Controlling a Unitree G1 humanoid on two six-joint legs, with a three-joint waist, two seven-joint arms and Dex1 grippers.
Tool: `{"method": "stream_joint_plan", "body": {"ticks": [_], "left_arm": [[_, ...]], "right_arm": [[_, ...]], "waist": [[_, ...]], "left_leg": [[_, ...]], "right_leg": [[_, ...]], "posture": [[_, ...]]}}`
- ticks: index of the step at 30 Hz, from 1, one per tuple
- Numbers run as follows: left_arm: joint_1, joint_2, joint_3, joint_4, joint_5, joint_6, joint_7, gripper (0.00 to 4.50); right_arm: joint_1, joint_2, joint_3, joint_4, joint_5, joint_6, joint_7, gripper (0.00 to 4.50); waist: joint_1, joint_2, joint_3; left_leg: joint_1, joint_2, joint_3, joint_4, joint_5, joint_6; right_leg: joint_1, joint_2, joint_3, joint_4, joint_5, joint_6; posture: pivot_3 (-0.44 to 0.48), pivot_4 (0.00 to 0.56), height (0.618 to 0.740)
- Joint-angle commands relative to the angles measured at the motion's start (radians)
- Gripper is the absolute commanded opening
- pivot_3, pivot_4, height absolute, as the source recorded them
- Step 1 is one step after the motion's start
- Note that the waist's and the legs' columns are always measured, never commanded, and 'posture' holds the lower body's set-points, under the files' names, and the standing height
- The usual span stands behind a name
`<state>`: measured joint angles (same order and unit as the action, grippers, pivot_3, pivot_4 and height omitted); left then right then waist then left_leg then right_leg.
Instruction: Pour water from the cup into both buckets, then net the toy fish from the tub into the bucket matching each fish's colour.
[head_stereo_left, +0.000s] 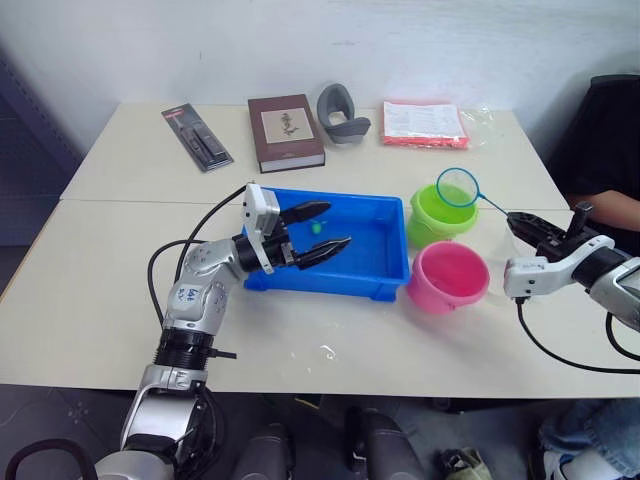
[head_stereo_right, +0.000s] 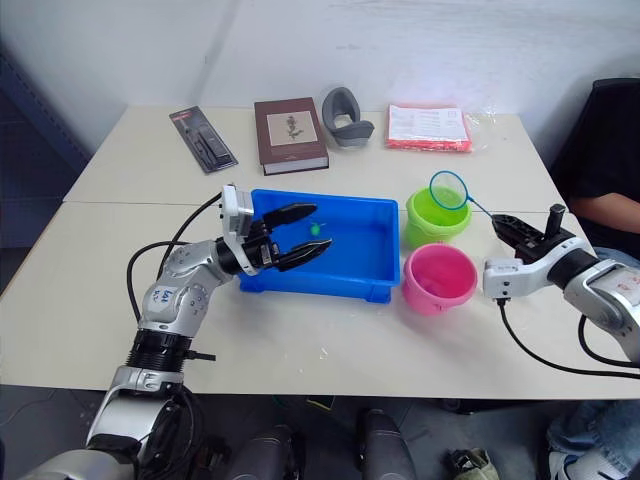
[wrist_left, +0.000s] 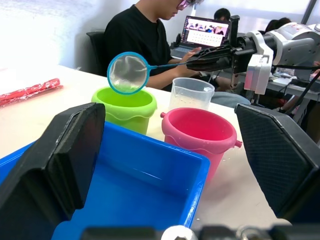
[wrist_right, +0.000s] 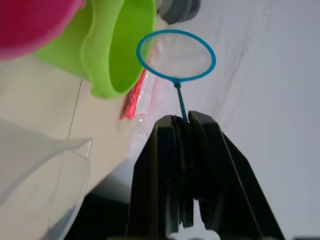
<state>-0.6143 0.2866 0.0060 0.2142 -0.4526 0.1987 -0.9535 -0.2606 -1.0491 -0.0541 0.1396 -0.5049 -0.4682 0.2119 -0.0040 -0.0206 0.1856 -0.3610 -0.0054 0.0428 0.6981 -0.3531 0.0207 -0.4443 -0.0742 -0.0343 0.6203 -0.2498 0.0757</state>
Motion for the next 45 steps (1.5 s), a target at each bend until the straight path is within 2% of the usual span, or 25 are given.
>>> {"method": "stream_joint_plan", "body": {"ticks": [1,4,7,12,19,25,31,37,42,45], "left_arm": [[0.001,0.053,0.060,0.020,-0.016,-0.038,-0.042,4.47],[0.004,0.105,0.100,0.052,-0.028,-0.050,-0.077,4.47],[0.008,0.208,0.146,0.127,-0.005,-0.096,-0.125,4.47],[-0.019,0.311,0.156,0.219,0.036,-0.145,-0.165,4.47],[-0.028,0.349,0.137,0.214,0.041,-0.116,-0.221,4.47],[-0.014,0.364,0.128,0.176,0.044,-0.083,-0.238,4.47],[0.006,0.371,0.129,0.140,0.047,-0.065,-0.228,4.47],[0.023,0.375,0.131,0.111,0.048,-0.047,-0.211,4.47],[0.034,0.377,0.140,0.087,0.037,-0.031,-0.203,4.47],[0.029,0.374,0.144,0.086,0.031,-0.026,-0.200,4.47]], "right_arm": [[0.001,0.093,-0.006,-0.229,0.454,0.196,0.259,0.00],[0.011,0.164,0.022,-0.408,0.699,0.461,0.387,0.00],[-0.053,0.228,0.071,-0.548,0.853,0.854,0.380,0.00],[-0.206,0.210,0.170,-0.596,0.862,1.249,0.385,0.00],[-0.426,0.243,0.325,-0.442,0.797,1.440,0.430,0.00],[-0.517,0.288,0.402,-0.295,0.733,1.403,0.481,0.00],[-0.576,0.435,0.393,-0.116,0.680,1.247,0.478,0.00],[-0.561,0.533,0.325,-0.039,0.686,1.169,0.460,0.00],[-0.474,0.511,0.263,-0.144,0.703,1.128,0.483,0.00],[-0.372,0.503,0.194,-0.263,0.755,1.102,0.503,0.00]], "waist": [[-0.004,0.000,0.000],[0.002,0.000,0.000],[-0.001,0.000,0.000],[0.010,0.001,0.000],[0.009,0.001,0.000],[0.002,0.001,0.000],[-0.003,0.001,0.000],[-0.002,0.001,0.000],[0.003,0.001,0.000],[0.003,0.001,0.000]], "left_leg": [[0.001,0.001,0.000,-0.001,0.000,0.000],[0.002,0.002,0.000,-0.001,0.000,-0.001],[0.002,0.002,-0.001,-0.001,0.000,0.000],[0.001,0.000,-0.004,0.000,-0.002,0.003],[-0.009,0.000,-0.006,0.001,-0.002,0.003],[-0.010,-0.001,-0.005,0.000,-0.003,0.004],[-0.009,0.000,-0.004,0.000,-0.003,0.004],[-0.010,0.000,-0.004,0.001,-0.003,0.004],[-0.011,0.000,-0.006,0.000,-0.003,0.004],[-0.011,0.000,-0.005,0.000,-0.003,0.004]], "right_leg": [[0.001,0.001,0.001,0.000,0.000,0.000],[0.001,0.001,0.000,0.001,0.000,0.000],[0.001,0.000,0.000,0.001,0.000,-0.001],[0.000,-0.005,-0.003,0.000,0.000,-0.002],[-0.004,-0.006,-0.006,-0.001,0.001,-0.001],[-0.005,-0.006,-0.011,-0.002,0.001,-0.001],[-0.005,-0.005,-0.011,-0.001,0.001,-0.001],[-0.005,-0.006,-0.012,-0.001,0.001,-0.001],[-0.005,-0.006,-0.013,-0.001,0.001,-0.001],[-0.005,-0.006,-0.013,-0.002,0.001,-0.001]], "posture": [[0.000,0.150,0.740],[0.000,0.150,0.740],[0.000,0.150,0.740],[0.000,0.150,0.740],[0.000,0.150,0.740],[0.000,0.150,0.740],[0.000,0.150,0.740],[0.000,0.150,0.740],[0.000,0.150,0.740],[0.000,0.150,0.740]]}}
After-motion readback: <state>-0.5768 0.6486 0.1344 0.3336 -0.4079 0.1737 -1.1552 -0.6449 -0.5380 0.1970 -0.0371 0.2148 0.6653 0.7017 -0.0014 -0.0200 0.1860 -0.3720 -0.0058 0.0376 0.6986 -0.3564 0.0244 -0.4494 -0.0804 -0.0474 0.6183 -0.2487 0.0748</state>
